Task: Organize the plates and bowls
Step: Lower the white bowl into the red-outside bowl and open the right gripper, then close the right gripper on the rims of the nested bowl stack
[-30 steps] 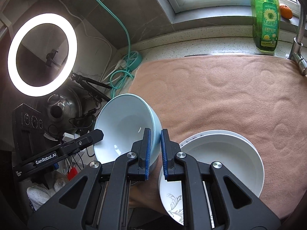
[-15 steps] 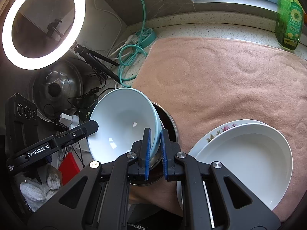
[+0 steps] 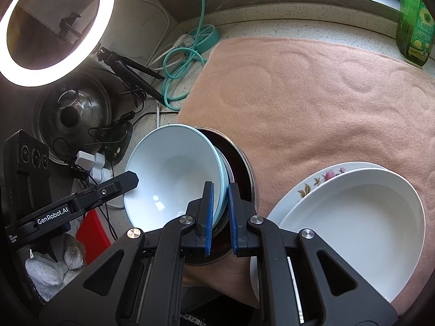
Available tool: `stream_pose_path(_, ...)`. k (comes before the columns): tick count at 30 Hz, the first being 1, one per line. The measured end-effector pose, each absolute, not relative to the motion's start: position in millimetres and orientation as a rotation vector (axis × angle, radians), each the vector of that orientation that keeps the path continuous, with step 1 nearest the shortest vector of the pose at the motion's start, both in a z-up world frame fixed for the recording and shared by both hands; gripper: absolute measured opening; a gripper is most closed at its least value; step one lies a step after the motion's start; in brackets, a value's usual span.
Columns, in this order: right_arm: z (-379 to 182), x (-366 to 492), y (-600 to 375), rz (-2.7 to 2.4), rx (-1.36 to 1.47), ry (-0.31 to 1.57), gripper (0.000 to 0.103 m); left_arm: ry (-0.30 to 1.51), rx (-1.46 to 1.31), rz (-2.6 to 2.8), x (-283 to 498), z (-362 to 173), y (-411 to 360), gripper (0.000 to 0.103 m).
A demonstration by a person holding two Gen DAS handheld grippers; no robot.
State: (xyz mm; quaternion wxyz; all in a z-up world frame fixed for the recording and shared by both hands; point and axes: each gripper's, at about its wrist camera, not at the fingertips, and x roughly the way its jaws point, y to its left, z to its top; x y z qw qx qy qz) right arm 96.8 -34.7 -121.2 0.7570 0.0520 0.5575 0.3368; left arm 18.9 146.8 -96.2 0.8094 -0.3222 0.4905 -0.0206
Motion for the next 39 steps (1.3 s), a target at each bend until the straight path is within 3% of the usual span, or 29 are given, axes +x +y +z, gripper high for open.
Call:
stream_pose_path(26, -119.0, 93.8, -29.8, 0.751, 0.072, 1.210, 0.013, 1.070, -0.687, -0.042, 19.7, -97.4, 146.7, 0.010)
stream_pose_path(29, -115.5, 93.7, -30.5, 0.763, 0.080, 1.195, 0.030, 1.066, -0.688, -0.046, 18.7, -96.0, 146.2, 0.014)
stream_pose_path(33, -109.0, 93.1, -30.5, 0.765, 0.081, 1.180, 0.032, 1.062, -0.681, -0.046, 18.6, -93.6, 144.9, 0.014)
stream_pose_path(36, -103.9, 93.8, -34.5, 0.752, 0.089, 1.159, 0.050, 1.052, -0.693, -0.040, 16.4, -91.0, 147.7, 0.015)
stream_pose_path(39, -100.2, 95.5, -40.1, 0.744, 0.095, 1.147, 0.051, 1.041, -0.692, -0.034, 14.0, -87.2, 151.1, 0.019)
